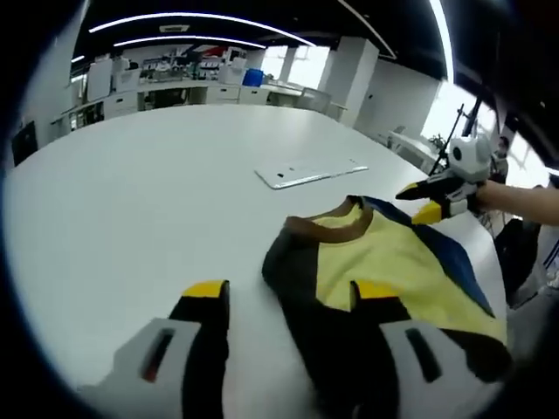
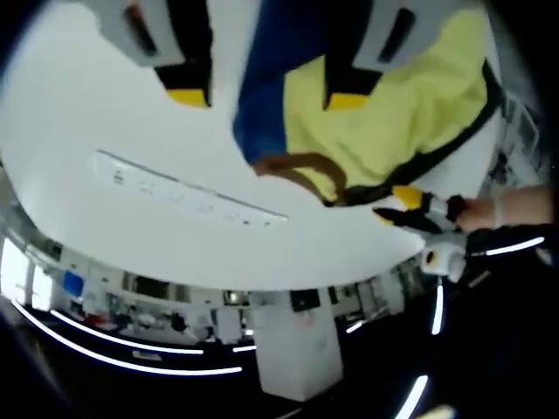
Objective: Fold the garment on the visible template until the final outline fits inside the template.
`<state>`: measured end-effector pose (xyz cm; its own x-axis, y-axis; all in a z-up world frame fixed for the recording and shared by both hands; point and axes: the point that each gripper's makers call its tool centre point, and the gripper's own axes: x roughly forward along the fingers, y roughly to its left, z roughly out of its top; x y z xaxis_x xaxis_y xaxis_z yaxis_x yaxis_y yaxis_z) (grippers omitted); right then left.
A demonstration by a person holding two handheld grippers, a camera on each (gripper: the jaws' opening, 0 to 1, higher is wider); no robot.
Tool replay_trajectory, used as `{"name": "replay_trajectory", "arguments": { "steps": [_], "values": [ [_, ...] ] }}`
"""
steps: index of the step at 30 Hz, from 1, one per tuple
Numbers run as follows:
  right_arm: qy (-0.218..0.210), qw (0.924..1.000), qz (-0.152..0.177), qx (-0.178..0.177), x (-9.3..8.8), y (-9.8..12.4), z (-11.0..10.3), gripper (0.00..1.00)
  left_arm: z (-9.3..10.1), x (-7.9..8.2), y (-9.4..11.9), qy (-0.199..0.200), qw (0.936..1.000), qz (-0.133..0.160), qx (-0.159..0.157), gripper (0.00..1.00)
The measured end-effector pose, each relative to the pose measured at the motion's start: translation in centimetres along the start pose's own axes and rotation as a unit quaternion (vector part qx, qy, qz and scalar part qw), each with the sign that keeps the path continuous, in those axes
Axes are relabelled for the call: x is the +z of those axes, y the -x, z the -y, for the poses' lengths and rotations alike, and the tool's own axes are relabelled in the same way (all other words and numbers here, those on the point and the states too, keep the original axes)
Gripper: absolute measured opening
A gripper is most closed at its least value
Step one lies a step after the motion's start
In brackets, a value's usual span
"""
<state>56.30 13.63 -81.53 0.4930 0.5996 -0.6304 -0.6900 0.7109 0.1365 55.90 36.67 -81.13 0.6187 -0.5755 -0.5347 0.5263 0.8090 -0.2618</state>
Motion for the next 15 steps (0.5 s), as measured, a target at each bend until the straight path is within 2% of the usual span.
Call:
{"name": "replay_trajectory", "arguments": {
  "steps": [4, 7, 11, 15],
  "values": [
    [0.01, 0.9999, -0.001, 0.009, -0.3, 1.1, -0.9, 0.73, 1.3, 0.6, 0.8, -0.015, 0.9997, 0.009, -0.015, 0.79],
    [0.03, 0.9995, -0.006, 0.012, -0.9, 2.1, -1.2, 0.85, 2.2, 1.1, 1.5, -0.021, 0.9993, 0.011, -0.029, 0.89],
    [0.032, 0.9994, -0.008, 0.011, -1.5, 3.7, -1.8, 0.99, 3.5, 1.6, 2.4, -0.014, 0.999, 0.018, -0.039, 0.99],
    [0.038, 0.9991, -0.011, 0.01, -1.9, 5.3, -2.3, 0.99, 4.6, 1.9, 3.8, -0.007, 0.998, 0.024, -0.057, 0.99]
  ]
}}
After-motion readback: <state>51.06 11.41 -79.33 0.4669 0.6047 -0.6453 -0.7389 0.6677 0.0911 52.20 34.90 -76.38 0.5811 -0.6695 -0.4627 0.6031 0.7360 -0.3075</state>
